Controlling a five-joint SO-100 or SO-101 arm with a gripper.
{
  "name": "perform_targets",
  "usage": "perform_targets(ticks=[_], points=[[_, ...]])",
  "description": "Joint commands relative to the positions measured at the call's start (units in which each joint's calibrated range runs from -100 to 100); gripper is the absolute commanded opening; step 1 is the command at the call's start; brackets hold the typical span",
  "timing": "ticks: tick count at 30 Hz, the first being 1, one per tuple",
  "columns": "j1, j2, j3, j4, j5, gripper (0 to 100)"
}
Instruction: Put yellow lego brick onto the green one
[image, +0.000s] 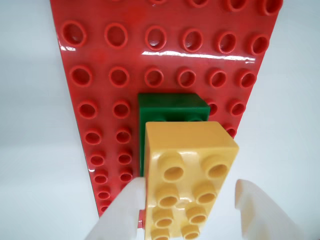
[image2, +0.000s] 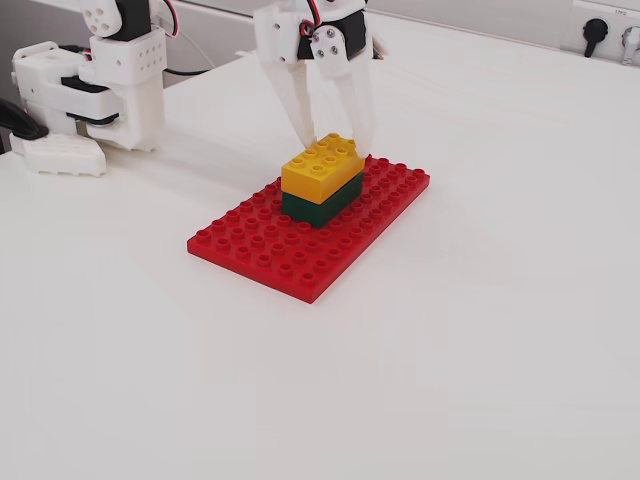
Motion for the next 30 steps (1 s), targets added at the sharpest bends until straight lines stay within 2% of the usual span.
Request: perform_targets(ticks=[1,9,21,23,27,30], points=[[-0.4,-3.2,-2.2,1.3,0.3,20],[-0.3,-3.6,-2.4,1.7,1.2,20],[-0.1,-13.8,-12.7,16.3,1.2,19],[0.3,-15.5,-11.3,18.0,1.2,15],[0.2,-21.4,-7.8,20.3,1.2,2],[0.3,-28.5,-4.2,22.5,1.2,3]])
